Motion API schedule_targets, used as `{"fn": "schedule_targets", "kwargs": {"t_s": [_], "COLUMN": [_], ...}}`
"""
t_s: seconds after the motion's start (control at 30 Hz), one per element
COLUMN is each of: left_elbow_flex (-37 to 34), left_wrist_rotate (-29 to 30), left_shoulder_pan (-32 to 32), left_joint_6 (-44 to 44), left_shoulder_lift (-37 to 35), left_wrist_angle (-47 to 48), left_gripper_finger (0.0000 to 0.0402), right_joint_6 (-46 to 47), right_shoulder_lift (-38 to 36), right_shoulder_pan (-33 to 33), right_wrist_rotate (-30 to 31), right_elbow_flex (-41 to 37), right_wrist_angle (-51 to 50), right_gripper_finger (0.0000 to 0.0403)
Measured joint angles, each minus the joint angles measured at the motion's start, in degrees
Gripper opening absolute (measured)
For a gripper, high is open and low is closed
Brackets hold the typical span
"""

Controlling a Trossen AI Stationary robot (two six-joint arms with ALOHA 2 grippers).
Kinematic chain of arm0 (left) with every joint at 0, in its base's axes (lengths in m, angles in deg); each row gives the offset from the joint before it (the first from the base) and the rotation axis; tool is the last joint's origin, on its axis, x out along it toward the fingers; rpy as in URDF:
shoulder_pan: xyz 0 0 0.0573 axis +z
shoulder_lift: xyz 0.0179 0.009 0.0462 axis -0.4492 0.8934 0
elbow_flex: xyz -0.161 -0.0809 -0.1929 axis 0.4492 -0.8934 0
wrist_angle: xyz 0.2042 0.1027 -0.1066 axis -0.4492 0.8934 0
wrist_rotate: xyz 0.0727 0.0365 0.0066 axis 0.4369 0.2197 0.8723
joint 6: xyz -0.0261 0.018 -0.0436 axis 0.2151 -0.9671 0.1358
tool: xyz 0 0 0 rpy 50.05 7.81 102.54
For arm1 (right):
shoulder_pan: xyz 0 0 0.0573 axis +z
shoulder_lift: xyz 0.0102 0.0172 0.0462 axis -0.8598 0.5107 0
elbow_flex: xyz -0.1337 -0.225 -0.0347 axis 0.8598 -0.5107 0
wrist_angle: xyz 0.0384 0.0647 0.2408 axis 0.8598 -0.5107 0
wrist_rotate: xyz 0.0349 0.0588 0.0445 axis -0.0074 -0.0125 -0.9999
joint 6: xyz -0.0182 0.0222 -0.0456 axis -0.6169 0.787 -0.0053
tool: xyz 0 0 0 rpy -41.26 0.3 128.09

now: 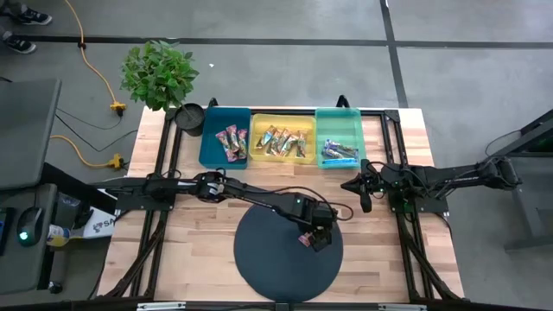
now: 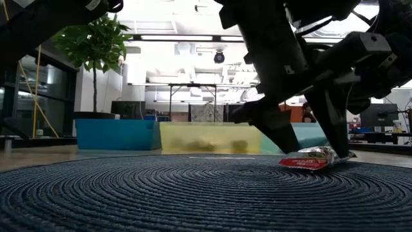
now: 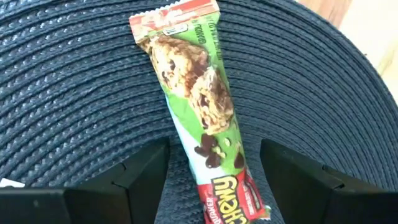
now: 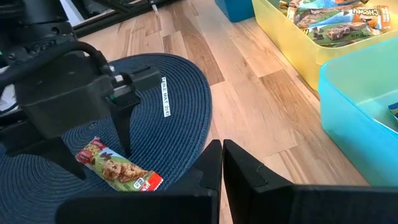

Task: Pick and place Granola Bars by type
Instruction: Put the red granola bar into the blue bin

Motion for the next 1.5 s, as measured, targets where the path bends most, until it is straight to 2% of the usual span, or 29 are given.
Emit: {"fn": "schedule_targets", "kwargs": {"t_s": [0.33,0.87,1.23,1.5], "left_elbow_flex": [0.0,-0.2,0.4,0.8], "left_wrist_rotate": [1.5,2.4,2.5,2.6], "left_shoulder_pan": [-0.2,-0.1,-0.1,0.0], "left_joint_6": [0.0,-0.2,-0.2,-0.2], "left_shoulder_lift": [0.0,0.2,0.2,-0.8], "left_wrist_angle": [0.0,-0.4,-0.6,-0.2], "left_gripper_finger": [0.0246,0.0119,0.0072,0.0063], "right_joint_6": [0.0,0.0,0.0,0.0], "right_shoulder_lift": [0.0,0.0,0.0,0.0], "right_shoulder_pan": [0.0,0.0,0.0,0.0], "right_wrist_rotate": [0.0,0.0,0.0,0.0], "right_elbow_flex": [0.0,0.0,0.0,0.0], "right_wrist_angle": [0.0,0.0,0.0,0.0], "right_gripper_finger": [0.0,0.0,0.0,0.0]}}
